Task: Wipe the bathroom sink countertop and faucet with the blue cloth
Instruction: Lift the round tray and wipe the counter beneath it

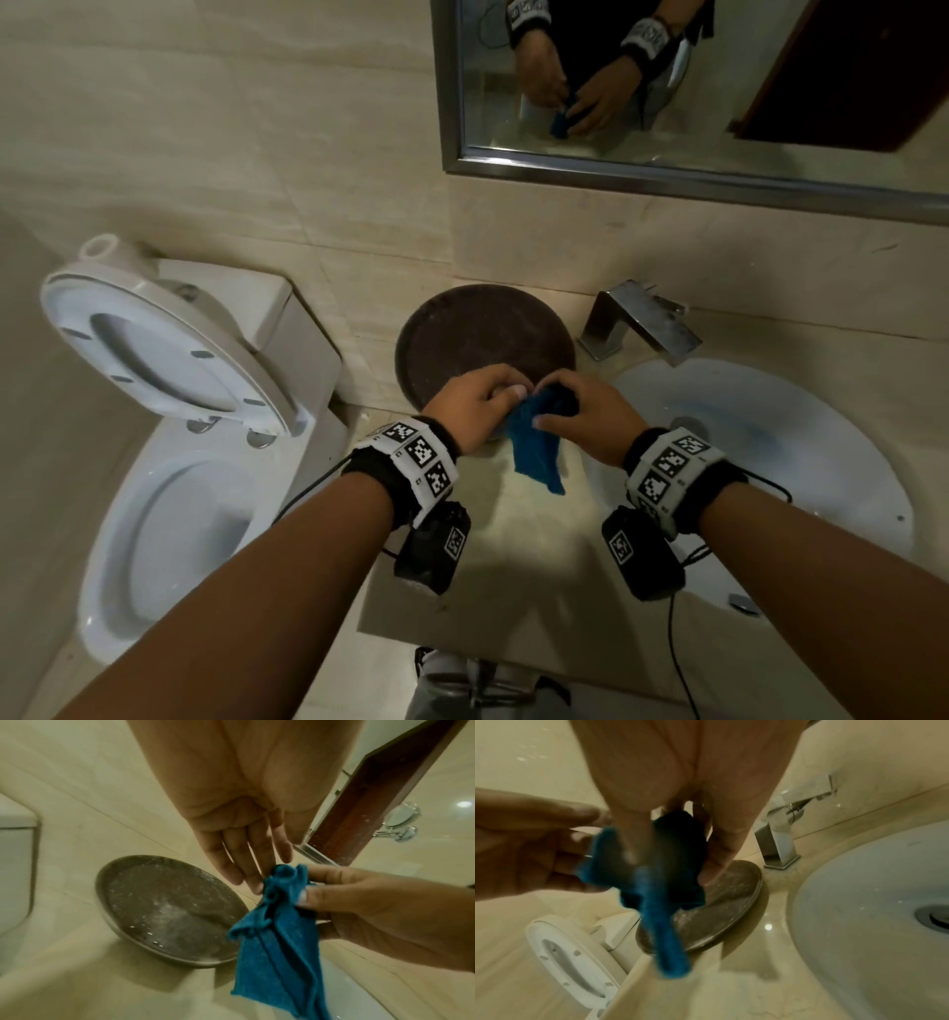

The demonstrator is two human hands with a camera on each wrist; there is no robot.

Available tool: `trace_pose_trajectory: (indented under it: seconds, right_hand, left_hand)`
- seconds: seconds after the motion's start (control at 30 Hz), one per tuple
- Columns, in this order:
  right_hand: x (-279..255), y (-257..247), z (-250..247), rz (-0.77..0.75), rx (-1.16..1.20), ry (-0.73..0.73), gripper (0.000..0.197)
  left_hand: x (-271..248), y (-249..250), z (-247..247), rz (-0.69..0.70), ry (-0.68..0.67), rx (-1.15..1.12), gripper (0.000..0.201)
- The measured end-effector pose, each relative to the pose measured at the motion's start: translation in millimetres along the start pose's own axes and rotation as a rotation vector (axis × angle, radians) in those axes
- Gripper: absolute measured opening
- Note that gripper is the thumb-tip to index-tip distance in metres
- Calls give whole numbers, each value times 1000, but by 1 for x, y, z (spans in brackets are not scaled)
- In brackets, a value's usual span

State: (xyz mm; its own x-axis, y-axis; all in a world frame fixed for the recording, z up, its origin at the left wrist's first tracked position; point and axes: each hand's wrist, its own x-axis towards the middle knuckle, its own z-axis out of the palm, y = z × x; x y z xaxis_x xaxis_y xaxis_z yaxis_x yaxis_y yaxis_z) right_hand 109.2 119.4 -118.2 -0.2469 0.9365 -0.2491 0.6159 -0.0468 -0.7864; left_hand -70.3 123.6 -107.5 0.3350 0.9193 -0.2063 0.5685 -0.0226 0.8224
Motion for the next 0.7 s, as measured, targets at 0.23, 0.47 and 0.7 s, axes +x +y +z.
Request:
trace_pose_trajectory:
  seconds: [0.23, 0.47, 0.7]
  right_hand:
    - [15, 7, 9, 108, -64, 90, 22]
    - [20, 14, 7, 193, -24, 228, 43]
    - [20, 26, 9, 189, -51, 281, 23]
  left_hand:
    - [14, -80, -41, -289, 138, 163, 41]
    - [28, -135, -40, -598, -9, 353, 71]
    - [65, -141, -33, -672, 1, 199, 54]
